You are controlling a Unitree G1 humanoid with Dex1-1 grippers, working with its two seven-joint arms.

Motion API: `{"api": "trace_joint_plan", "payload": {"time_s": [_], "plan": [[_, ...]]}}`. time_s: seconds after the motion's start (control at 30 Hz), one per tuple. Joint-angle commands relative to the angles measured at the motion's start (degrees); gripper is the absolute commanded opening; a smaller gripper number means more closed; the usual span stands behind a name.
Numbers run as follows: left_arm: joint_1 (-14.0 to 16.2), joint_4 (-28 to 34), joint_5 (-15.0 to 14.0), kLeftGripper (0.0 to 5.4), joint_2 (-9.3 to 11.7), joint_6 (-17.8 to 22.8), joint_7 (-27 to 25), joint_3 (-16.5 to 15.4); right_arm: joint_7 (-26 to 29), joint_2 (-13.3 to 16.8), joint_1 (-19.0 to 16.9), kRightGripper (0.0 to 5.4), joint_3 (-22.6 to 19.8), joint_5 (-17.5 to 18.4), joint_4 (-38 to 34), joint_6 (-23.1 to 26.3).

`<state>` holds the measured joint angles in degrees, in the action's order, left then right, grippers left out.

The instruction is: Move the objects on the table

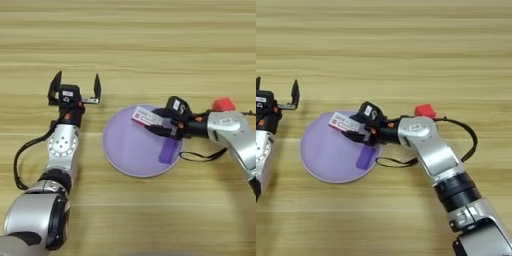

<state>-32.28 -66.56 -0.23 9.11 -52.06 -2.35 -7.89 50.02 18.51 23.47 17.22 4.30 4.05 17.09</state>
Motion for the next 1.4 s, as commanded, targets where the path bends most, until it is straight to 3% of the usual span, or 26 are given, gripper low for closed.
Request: {"api": "trace_joint_plan", "payload": {"time_s": [0.03,0.13,0.23,0.37,0.47,0.6,0.73,0.93,1.23,1.4], "plan": [[-0.2,0.7,-1.1,5.4,0.3,-0.1,-3.0,-0.3,-0.5,0.3,0.9,2.1,-1.5,1.4,-1.9,0.9],[0.1,1.7,-2.9,5.4,0.2,0.2,-6.1,-1.1,-0.7,0.6,1.2,2.1,-2.2,1.9,-2.1,1.2],[0.9,5.2,-6.6,5.4,-0.1,1.5,-13.0,-1.3,-1.0,1.1,1.3,2.1,-2.9,2.2,-1.9,1.3],[3.6,15.0,-11.8,5.4,0.8,5.6,-22.1,-0.5,-1.0,1.7,0.9,2.1,-3.0,2.2,-2.3,1.3],[6.7,25.4,-16.8,5.4,3.8,13.2,-31.1,0.6,-0.8,2.0,1.2,2.1,-2.9,2.2,-2.5,1.4],[11.3,39.1,-26.7,5.4,8.4,28.9,-46.8,3.0,-0.3,2.4,1.8,2.1,-2.4,1.9,-2.6,1.0],[14.8,48.1,-31.0,5.4,12.3,39.0,-58.1,6.1,0.7,3.2,2.0,2.1,-2.1,1.8,-3.3,0.5],[15.6,52.6,-29.4,5.4,14.9,45.9,-66.5,10.3,3.5,5.6,2.0,2.1,-1.9,2.1,-6.0,-1.0],[15.2,54.7,-25.1,5.4,14.7,47.8,-69.3,14.7,11.6,10.6,0.2,2.1,-1.3,4.2,-12.7,-5.8],[15.5,54.9,-24.8,5.4,14.1,48.0,-69.4,15.4,13.8,11.8,-1.3,2.1,-1.1,5.8,-14.6,-7.1]]}}
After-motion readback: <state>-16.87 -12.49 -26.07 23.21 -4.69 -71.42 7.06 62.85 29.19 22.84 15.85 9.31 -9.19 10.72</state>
